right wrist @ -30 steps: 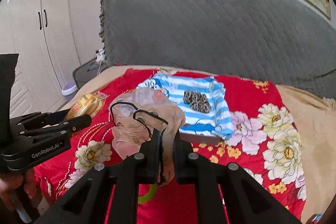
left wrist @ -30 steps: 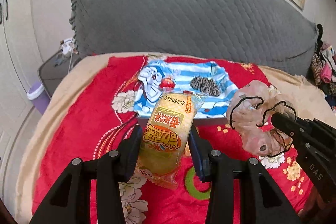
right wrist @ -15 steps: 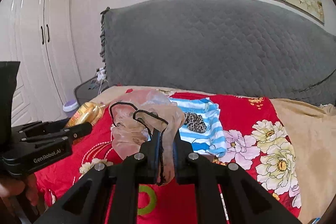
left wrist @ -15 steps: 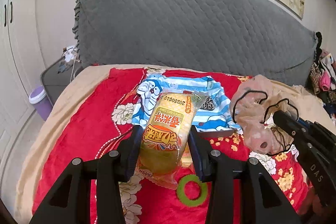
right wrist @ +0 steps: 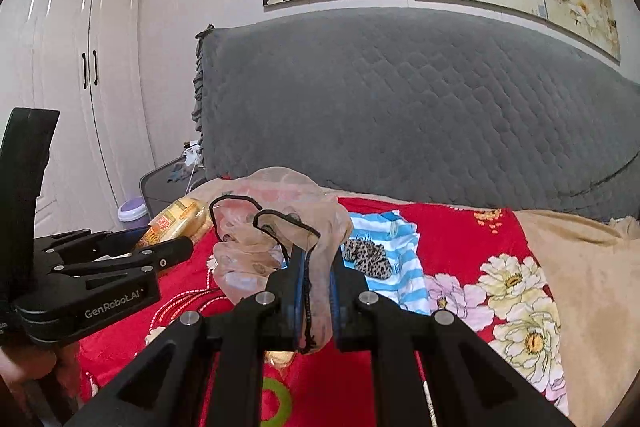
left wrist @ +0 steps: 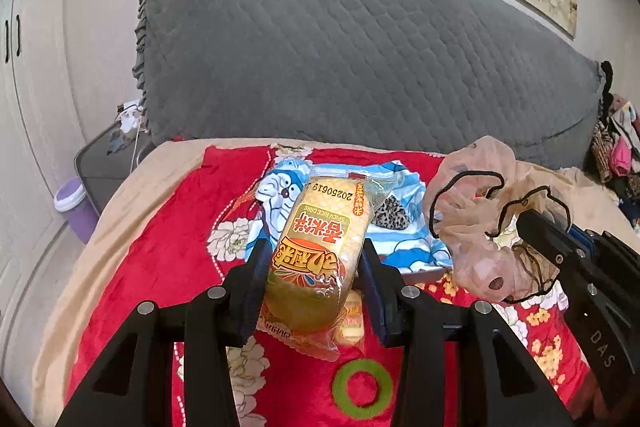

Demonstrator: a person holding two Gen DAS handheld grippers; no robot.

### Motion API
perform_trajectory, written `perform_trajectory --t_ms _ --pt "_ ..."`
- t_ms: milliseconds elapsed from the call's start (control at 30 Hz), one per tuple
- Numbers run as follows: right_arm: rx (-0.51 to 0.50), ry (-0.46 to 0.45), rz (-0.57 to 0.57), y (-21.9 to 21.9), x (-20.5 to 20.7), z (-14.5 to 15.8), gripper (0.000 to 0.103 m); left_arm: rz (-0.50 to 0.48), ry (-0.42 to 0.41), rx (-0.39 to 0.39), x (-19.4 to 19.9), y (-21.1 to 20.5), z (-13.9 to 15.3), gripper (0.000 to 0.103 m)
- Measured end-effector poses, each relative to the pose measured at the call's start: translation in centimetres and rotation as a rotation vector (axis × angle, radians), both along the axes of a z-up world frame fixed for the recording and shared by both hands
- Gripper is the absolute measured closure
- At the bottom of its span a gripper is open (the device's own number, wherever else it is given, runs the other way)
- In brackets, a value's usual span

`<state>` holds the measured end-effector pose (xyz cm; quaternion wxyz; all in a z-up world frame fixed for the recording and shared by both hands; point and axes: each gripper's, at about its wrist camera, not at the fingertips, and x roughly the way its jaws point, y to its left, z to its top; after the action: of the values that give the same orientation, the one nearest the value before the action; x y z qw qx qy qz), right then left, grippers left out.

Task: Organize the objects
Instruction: 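Lift the snack cake with the left tool while the right tool lifts the scrunchie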

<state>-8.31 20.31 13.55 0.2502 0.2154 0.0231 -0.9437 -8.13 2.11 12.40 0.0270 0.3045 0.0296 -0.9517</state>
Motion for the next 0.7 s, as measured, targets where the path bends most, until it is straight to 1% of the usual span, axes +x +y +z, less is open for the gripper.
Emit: perform_trajectory --t_ms 233,333,500,700 --pt "-0.001 0.014 -0.005 -0.4 -0.9 0.5 0.092 0.008 0.004 0.014 -2.0 0.0 -0.2 0.058" --pt "-0.002 0.007 -0.012 -0.4 -1.5 0.3 0.092 0.008 0.002 0.022 -2.9 0.1 -0.4 0.058" --pt "-0.002 -0.036 -0.029 -0.1 -3.2 -0.6 0.092 0.002 0.000 0.027 -4.0 0.5 -0.7 0.058" --pt "0.008 -0.047 -0.066 0.3 -4.7 -1.3 0.092 0.005 -0.006 0.030 -5.0 0.7 -1.4 0.058"
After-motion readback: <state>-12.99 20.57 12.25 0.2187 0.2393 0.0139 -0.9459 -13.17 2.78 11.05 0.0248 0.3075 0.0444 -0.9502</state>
